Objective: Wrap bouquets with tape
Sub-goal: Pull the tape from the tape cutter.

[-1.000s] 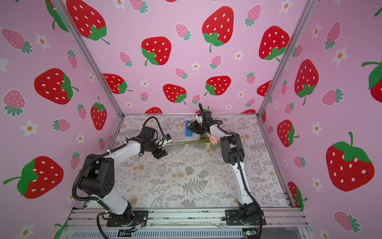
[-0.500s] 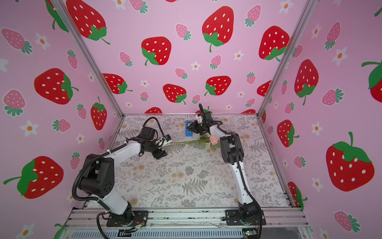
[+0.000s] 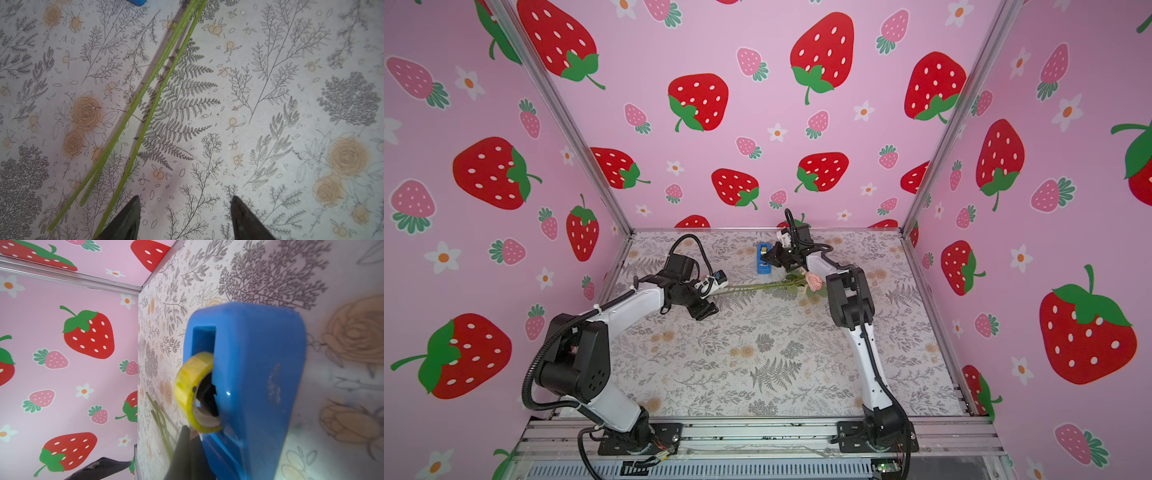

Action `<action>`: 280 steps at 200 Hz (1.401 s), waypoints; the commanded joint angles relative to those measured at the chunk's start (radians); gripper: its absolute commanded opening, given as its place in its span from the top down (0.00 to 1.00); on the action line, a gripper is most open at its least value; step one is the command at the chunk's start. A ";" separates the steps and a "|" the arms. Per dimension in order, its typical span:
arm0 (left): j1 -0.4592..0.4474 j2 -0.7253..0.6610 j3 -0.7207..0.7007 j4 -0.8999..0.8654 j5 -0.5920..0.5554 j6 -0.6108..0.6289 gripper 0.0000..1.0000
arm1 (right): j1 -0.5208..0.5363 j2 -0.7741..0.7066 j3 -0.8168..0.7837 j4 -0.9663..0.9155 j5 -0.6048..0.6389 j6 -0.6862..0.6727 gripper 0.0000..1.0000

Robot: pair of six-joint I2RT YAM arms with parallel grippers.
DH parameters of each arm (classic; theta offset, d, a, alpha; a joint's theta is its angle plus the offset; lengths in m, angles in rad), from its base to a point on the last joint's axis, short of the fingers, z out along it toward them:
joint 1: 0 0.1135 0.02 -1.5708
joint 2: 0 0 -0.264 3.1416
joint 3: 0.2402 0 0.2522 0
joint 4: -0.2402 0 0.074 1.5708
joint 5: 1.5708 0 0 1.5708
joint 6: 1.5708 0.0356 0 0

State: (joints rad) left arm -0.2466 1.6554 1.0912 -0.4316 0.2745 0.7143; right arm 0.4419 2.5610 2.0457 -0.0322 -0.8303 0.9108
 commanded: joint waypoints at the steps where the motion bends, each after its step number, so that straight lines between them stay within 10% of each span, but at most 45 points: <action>1: -0.003 -0.016 0.033 -0.046 0.026 0.024 0.32 | 0.023 -0.060 -0.027 0.148 -0.113 0.047 1.00; 156: -0.056 0.026 0.036 -0.005 0.024 0.116 0.40 | 0.032 -0.279 -0.273 0.144 -0.112 -0.071 1.00; 280: -0.070 0.401 0.512 -0.226 0.142 0.327 0.53 | 0.054 -0.441 -0.518 0.111 -0.006 -0.136 1.00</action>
State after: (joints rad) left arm -0.3099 2.0056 1.5154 -0.5407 0.3424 0.9867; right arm 0.4881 2.1685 1.5337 0.0952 -0.8230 0.7990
